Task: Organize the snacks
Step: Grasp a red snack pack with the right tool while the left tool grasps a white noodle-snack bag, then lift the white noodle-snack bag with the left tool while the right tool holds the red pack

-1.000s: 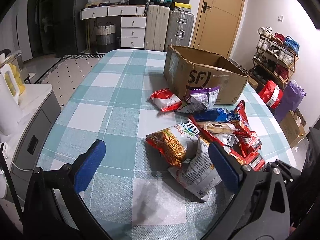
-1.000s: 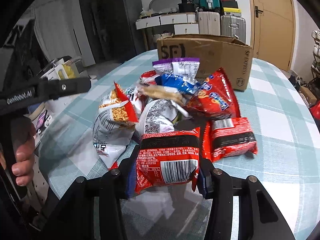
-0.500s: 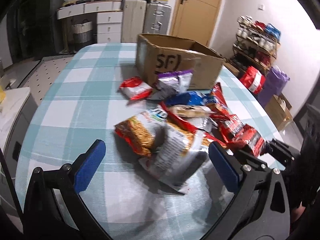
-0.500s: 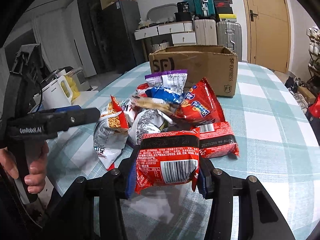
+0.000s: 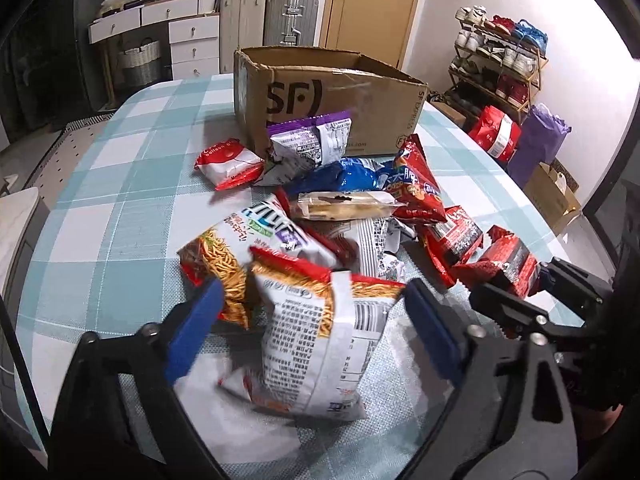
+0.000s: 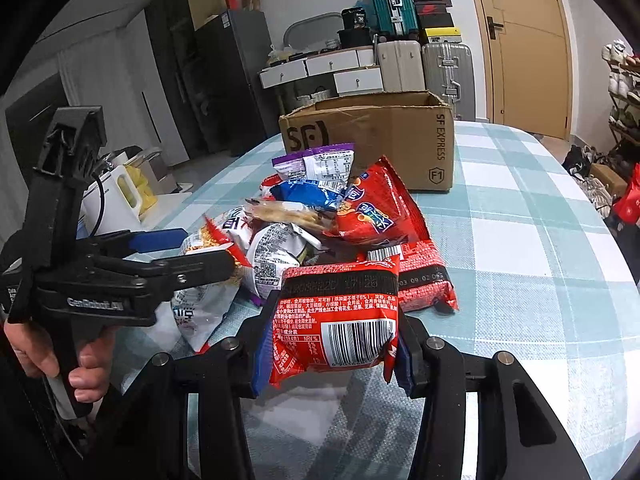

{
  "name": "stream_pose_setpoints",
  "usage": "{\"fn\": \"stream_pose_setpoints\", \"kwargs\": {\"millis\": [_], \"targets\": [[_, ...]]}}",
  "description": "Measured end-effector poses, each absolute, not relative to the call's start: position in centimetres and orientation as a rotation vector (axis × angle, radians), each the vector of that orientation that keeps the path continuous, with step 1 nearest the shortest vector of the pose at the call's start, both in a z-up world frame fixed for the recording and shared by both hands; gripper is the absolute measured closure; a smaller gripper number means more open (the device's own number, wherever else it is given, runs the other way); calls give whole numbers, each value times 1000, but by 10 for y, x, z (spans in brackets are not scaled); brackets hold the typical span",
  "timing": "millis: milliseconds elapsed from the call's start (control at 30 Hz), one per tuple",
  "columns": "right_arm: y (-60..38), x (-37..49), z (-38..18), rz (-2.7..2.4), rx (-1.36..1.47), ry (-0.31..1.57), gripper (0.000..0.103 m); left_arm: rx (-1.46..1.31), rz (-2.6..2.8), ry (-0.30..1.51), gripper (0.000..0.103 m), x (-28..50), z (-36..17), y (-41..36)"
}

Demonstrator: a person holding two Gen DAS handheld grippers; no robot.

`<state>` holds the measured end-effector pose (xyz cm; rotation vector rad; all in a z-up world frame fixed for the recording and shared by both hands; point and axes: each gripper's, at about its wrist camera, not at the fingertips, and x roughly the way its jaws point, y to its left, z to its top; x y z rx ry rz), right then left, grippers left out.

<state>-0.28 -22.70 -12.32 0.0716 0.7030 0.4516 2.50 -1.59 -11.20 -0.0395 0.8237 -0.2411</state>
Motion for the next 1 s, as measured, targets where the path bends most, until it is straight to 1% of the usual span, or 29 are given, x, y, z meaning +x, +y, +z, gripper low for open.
{"fn": "stream_pose_setpoints", "kwargs": {"millis": [67, 100, 200, 233, 267, 300, 333, 500, 1000], "targets": [[-228, -3, -123, 451, 75, 701, 55, -43, -250, 821, 25, 25, -113, -15], [-229, -3, -123, 449, 75, 701, 55, -52, -259, 820, 27, 26, -114, -14], [-229, -4, -122, 449, 77, 703, 55, -82, -287, 819, 40, 26, -115, -7], [-230, -4, -122, 451, 81, 703, 55, -91, -294, 817, 48, 26, -115, -5], [-231, -4, -122, 453, 88, 703, 55, -107, -305, 822, 60, 26, -116, -1], [-231, -4, -122, 452, 91, 705, 55, -132, -321, 828, 65, 26, -117, 2], [-231, -4, -122, 450, 93, 709, 55, -149, -332, 835, 68, 27, -119, 5], [-230, -6, -118, 450, 79, 701, 55, -152, -355, 834, 71, 26, -121, 4], [-229, -7, -116, 439, 75, 701, 55, -205, -371, 836, 74, 20, -119, 16]]}}
